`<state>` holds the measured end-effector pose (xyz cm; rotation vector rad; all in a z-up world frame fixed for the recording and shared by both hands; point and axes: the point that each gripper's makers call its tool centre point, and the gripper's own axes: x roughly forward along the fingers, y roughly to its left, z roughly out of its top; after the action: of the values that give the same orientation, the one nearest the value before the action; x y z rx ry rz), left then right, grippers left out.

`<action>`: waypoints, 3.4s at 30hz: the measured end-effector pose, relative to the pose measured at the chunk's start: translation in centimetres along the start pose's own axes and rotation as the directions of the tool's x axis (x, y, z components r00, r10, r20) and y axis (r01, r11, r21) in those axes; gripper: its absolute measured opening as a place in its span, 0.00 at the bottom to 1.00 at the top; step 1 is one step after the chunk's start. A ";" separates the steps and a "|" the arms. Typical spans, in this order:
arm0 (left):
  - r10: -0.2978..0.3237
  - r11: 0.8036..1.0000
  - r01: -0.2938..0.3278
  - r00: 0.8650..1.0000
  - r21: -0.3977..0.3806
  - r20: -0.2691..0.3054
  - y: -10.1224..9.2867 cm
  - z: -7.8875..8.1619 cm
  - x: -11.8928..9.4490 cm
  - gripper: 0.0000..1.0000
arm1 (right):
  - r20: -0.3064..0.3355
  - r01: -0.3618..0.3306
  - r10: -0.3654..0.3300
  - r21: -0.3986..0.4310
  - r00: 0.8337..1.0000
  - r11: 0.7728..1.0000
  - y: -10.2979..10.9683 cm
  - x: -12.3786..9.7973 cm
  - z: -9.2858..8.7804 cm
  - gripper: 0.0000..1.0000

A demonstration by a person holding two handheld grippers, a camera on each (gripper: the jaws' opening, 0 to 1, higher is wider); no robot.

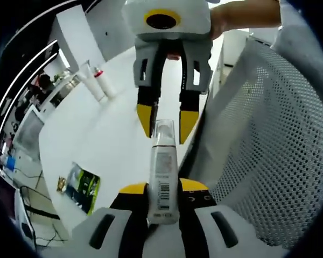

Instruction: Arrange the skincare products in the storage area until every visible bottle or jar stands upright without overlapping.

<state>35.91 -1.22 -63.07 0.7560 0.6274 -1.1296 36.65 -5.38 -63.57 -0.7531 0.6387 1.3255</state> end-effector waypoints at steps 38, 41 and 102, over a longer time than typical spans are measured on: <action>0.329 0.934 -0.331 0.943 0.131 0.040 5.4 1.2 -1.9 0.19 | 0.522 -0.661 -0.463 0.720 0.716 -0.211 -5.8 0.8 5.1 0.17; 0.354 0.923 -0.358 0.934 0.139 0.055 5.8 1.5 -2.1 0.19 | 0.563 -0.679 -0.454 0.721 0.691 -0.139 -6.1 0.1 5.6 0.16; 0.271 0.928 -0.256 0.962 -0.270 0.021 5.3 -0.5 -1.9 0.19 | 0.499 -0.310 -0.340 0.822 0.798 0.478 -5.9 -2.7 8.5 0.11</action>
<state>40.29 1.49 -60.74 0.5555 0.5937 -0.7978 42.01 -0.80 -55.50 0.5637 0.6627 0.9113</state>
